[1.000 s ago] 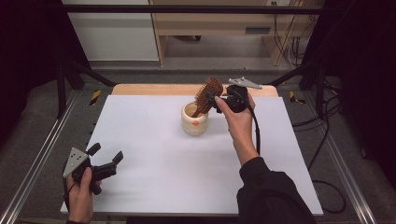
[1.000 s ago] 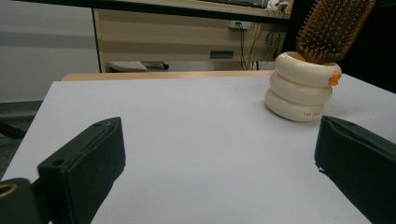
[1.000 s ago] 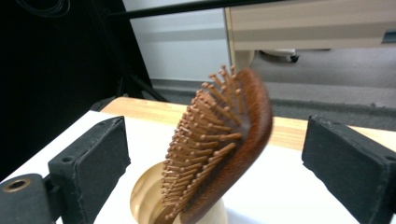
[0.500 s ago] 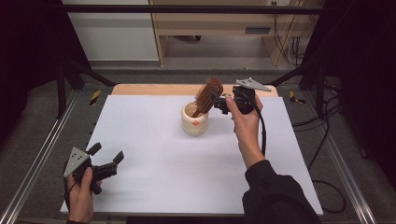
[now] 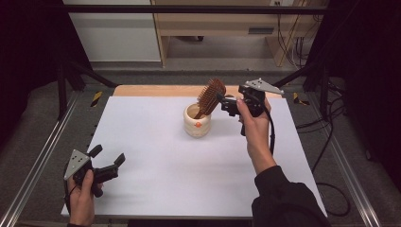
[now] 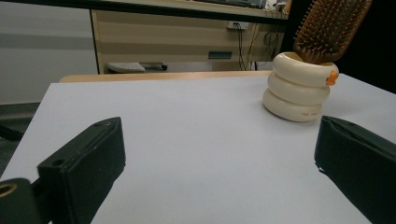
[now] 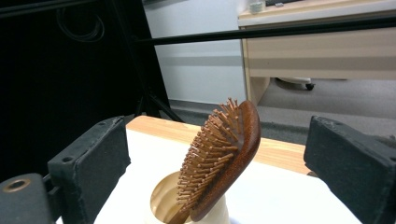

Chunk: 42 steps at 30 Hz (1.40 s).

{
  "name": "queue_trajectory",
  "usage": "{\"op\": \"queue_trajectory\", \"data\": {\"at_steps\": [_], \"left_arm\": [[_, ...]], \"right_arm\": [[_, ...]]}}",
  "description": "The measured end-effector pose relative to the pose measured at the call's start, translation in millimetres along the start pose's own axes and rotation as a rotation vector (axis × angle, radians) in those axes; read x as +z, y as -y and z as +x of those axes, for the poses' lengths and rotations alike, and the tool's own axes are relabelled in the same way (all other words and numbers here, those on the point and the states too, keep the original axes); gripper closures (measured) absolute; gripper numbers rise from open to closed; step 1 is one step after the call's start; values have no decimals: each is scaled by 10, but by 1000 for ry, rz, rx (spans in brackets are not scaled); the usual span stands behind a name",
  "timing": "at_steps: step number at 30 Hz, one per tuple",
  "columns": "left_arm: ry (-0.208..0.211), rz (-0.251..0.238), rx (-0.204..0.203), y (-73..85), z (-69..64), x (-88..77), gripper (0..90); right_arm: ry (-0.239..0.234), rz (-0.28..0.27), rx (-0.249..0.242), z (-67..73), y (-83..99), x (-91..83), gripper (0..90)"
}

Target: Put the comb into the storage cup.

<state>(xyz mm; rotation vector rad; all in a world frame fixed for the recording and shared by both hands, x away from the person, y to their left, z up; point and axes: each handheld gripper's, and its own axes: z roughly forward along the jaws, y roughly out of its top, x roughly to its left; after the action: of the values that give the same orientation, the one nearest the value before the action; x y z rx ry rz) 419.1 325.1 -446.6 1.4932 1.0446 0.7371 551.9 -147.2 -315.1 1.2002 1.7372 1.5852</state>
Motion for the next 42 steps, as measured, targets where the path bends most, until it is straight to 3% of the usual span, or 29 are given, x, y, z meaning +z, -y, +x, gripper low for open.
{"op": "queue_trajectory", "data": {"at_steps": [8, 15, 42], "left_arm": [[-7, -4, -3, 1, 0, -12, 20], [-5, -1, -3, 6, -6, -5, 20], [-21, -6, -14, 10, 26, -28, 20]], "right_arm": [[2, -28, -77, -11, 1, -106, 50], [22, -84, -112, -52, 23, -216, 47], [53, -122, -88, -349, 149, -755, 37]]}}
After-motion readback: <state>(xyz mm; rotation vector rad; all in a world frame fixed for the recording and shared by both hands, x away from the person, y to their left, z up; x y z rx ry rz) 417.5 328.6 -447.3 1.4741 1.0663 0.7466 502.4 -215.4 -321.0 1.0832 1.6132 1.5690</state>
